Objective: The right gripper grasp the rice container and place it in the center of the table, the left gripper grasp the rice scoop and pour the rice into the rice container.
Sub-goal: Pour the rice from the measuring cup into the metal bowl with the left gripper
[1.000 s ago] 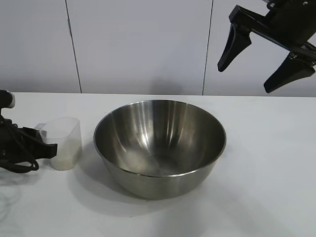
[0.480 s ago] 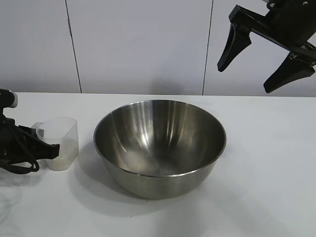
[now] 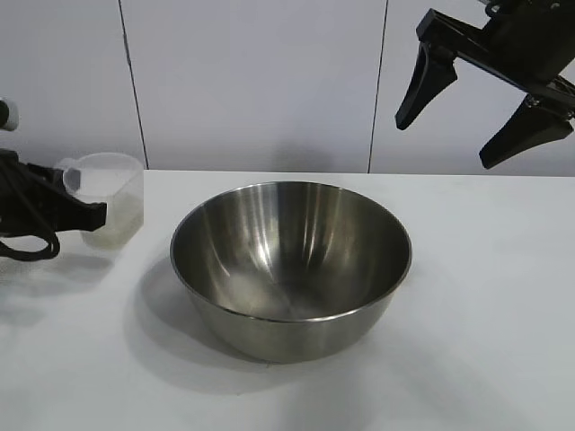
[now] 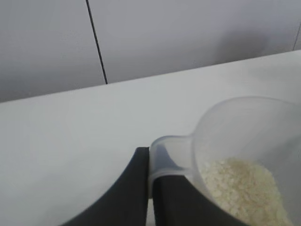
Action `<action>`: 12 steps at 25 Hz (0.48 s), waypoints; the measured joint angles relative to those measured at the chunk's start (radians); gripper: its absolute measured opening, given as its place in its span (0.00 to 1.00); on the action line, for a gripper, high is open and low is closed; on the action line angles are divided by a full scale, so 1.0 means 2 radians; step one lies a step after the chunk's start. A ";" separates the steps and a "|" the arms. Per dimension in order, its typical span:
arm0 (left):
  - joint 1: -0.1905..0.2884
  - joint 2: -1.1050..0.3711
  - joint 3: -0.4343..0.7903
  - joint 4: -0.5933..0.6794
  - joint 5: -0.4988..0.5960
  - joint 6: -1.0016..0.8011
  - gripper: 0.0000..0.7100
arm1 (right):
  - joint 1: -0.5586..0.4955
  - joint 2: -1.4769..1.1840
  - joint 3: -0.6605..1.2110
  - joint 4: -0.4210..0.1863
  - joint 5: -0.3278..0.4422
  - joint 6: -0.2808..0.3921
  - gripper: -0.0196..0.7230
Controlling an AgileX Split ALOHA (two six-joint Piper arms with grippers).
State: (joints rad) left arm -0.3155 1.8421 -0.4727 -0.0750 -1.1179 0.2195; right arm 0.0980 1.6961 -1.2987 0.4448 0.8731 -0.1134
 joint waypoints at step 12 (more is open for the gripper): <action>-0.045 -0.106 -0.146 0.055 0.317 0.157 0.01 | 0.000 0.000 0.000 0.000 0.000 0.000 0.90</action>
State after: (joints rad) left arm -0.4063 1.6303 -0.7638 0.0347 -0.4843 0.5332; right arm 0.0980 1.6961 -1.2987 0.4448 0.8729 -0.1143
